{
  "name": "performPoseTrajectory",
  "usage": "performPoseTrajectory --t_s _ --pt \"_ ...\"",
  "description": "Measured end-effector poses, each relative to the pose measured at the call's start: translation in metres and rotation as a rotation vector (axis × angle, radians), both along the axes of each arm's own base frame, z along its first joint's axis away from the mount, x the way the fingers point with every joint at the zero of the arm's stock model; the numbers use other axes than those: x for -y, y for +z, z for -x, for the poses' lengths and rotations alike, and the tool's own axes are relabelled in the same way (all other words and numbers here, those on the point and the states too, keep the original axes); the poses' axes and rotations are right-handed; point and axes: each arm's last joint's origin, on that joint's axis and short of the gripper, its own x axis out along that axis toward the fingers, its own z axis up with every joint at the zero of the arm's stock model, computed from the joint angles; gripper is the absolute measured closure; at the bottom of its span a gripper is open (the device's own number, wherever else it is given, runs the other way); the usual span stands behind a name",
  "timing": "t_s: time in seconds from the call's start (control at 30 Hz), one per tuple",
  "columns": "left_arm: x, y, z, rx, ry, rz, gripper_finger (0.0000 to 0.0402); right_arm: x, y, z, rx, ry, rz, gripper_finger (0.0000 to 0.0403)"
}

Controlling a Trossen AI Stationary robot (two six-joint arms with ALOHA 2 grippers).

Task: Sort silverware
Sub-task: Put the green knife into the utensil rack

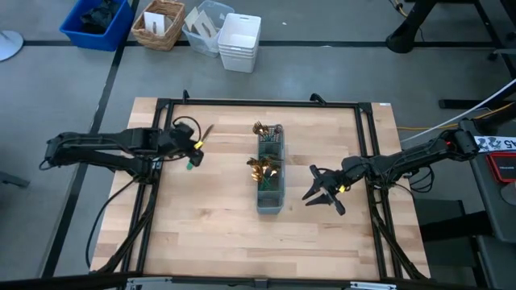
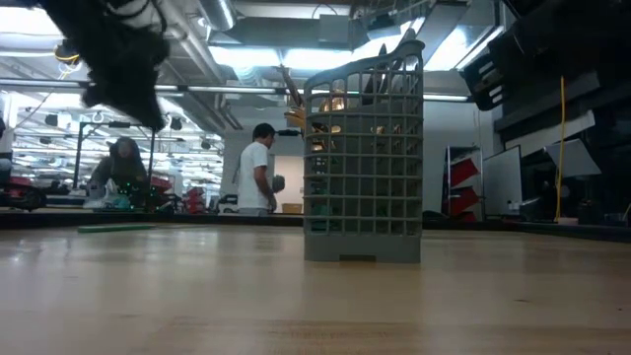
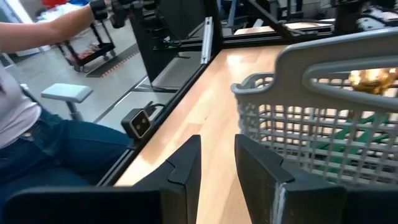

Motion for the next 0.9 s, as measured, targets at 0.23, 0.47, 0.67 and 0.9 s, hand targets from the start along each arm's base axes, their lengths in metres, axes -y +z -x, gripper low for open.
performPoseTrajectory --t_s 0.23,0.47,0.67,0.9 --pt "-0.010 -0.021 0.003 -0.199 0.183 0.108 0.0325 0.001 0.000 0.000 0.003 -0.031 0.009 0.0303" --pt "-0.028 -0.044 -0.014 -0.366 0.193 0.188 0.0325 0.001 0.000 0.000 0.003 -0.031 0.009 0.0303" --pt "-0.044 -0.065 -0.025 -0.484 0.154 0.264 0.0325 0.001 0.000 0.000 0.002 -0.032 0.008 0.0303" --pt "-0.062 -0.080 -0.037 -0.483 0.101 0.281 0.0325 0.001 0.000 0.000 0.001 -0.032 0.008 0.0303"
